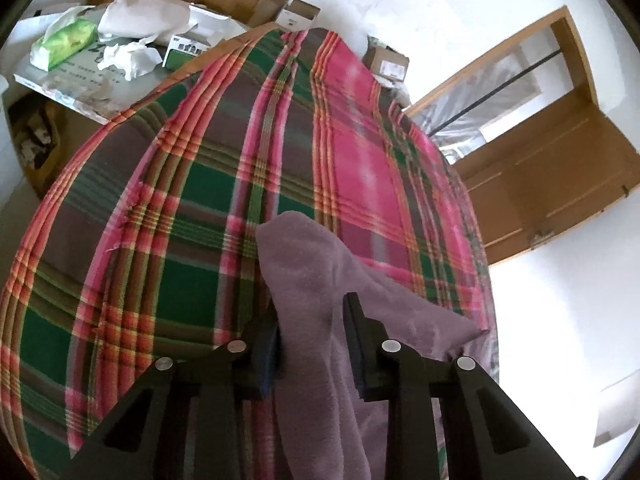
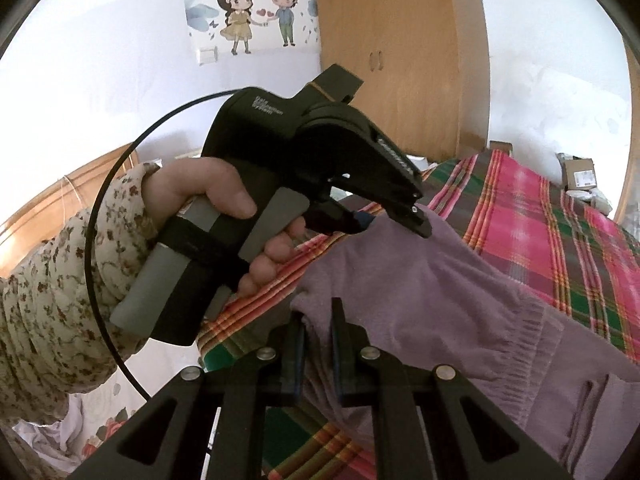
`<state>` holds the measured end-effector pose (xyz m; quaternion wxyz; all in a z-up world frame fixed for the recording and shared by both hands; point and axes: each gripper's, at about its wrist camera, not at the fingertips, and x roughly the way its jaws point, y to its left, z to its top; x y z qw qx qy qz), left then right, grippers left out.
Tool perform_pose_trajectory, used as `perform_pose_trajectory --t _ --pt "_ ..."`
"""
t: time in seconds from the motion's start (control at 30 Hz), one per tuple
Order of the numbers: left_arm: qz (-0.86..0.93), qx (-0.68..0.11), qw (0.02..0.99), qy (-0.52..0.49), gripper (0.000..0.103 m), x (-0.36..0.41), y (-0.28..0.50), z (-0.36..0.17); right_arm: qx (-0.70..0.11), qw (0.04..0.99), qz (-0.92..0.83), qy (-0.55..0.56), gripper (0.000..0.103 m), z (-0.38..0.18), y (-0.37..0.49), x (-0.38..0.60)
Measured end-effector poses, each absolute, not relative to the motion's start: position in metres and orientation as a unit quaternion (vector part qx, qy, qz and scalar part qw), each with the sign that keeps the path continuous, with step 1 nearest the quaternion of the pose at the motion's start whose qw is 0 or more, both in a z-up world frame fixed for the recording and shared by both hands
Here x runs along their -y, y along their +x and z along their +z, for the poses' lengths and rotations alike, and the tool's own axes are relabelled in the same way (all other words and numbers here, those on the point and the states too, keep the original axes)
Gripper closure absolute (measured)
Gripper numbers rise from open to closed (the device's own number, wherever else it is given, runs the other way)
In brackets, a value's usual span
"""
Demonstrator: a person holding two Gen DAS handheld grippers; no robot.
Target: Fold clothes
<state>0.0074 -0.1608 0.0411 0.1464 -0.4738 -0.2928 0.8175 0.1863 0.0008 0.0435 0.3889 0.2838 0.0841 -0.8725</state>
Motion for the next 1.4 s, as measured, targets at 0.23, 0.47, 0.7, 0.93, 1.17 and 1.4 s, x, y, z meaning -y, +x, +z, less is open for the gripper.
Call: perform_pose_trajectory --t 0.23,0.47,0.7,0.93,1.17,1.4 --pt "0.821 0.299 0.155 -0.461 0.074 0.149 0.012 0.063 -0.055 0.389 -0.878 0.275 0.092 0.060 0.186 -0.020" --pt "0.827 0.295 0.190 -0.440 0.074 0.124 0.013 0.092 -0.024 0.376 -0.890 0.255 0.092 0.079 0.183 -0.050" --pt "0.829 0.290 0.215 -0.427 0.074 0.095 0.011 0.114 0.001 0.358 -0.902 0.240 0.092 0.094 0.173 -0.073" --pt "0.829 0.289 0.235 -0.416 0.074 0.062 0.009 0.128 0.048 0.335 -0.911 0.235 0.092 0.102 0.172 -0.114" --pt "0.823 0.280 0.266 -0.418 0.074 0.025 0.002 0.137 0.082 0.311 -0.919 0.229 0.093 0.106 0.179 -0.150" --pt "0.818 0.261 0.291 -0.422 0.074 -0.012 -0.005 0.141 0.108 0.285 -0.926 0.222 0.093 0.109 0.182 -0.178"
